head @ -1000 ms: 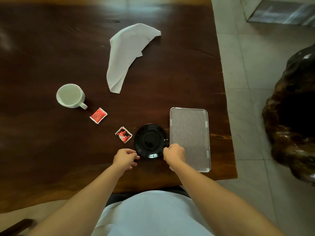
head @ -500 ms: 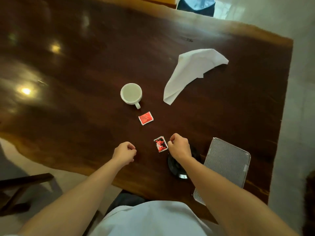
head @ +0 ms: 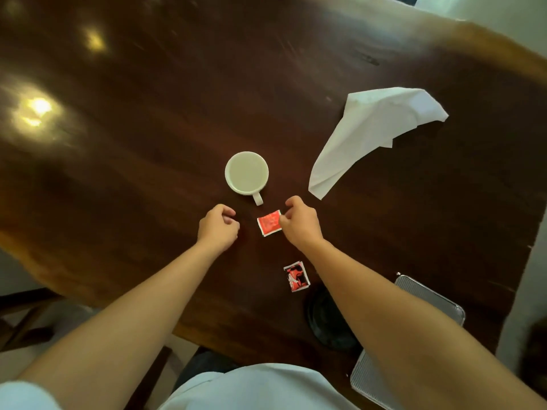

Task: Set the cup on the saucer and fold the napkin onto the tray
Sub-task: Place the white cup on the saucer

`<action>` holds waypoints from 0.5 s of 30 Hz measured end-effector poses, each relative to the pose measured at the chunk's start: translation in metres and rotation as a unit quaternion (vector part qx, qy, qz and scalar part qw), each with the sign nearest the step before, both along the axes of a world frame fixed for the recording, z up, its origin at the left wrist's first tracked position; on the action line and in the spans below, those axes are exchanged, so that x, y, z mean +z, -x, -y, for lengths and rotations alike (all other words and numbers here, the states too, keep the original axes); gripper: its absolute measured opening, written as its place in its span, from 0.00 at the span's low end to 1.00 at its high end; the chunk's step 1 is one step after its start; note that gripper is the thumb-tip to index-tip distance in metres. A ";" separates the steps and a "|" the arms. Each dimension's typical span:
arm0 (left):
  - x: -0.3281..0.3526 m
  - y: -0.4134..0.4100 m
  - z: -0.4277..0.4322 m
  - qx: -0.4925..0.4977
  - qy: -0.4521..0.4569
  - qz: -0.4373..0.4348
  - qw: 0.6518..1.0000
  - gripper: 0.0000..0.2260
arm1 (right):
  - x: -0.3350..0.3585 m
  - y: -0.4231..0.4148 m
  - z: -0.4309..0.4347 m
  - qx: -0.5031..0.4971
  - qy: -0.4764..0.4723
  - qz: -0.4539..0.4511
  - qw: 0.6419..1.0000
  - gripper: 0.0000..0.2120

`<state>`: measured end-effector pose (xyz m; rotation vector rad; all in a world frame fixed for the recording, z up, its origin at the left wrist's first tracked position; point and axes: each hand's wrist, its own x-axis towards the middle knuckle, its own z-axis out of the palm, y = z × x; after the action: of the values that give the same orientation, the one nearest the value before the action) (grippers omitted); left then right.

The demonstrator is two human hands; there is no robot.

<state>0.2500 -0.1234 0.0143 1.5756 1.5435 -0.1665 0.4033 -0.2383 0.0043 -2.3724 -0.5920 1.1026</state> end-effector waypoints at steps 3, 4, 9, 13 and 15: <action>-0.011 -0.011 -0.016 -0.001 0.005 0.004 1.000 0.15 | -0.010 -0.002 -0.026 0.006 -0.013 -0.003 1.000 0.25; -0.015 -0.015 -0.021 0.002 0.006 0.008 1.000 0.18 | -0.012 -0.004 -0.034 0.005 -0.018 0.000 1.000 0.27; -0.028 -0.031 -0.044 -0.012 -0.030 0.026 0.999 0.35 | -0.024 -0.017 -0.068 0.009 -0.044 0.006 0.999 0.39; -0.031 -0.041 -0.054 -0.034 -0.008 0.069 0.997 0.44 | -0.026 -0.022 -0.088 0.048 -0.063 -0.041 0.996 0.49; -0.031 -0.043 -0.055 -0.039 0.003 0.094 0.995 0.45 | -0.026 -0.022 -0.092 0.056 -0.065 -0.056 0.995 0.49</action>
<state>0.2931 -0.0682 -0.0162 1.5997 1.3356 -0.0639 0.4256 -0.1464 -0.0213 -2.1751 -0.7413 1.1982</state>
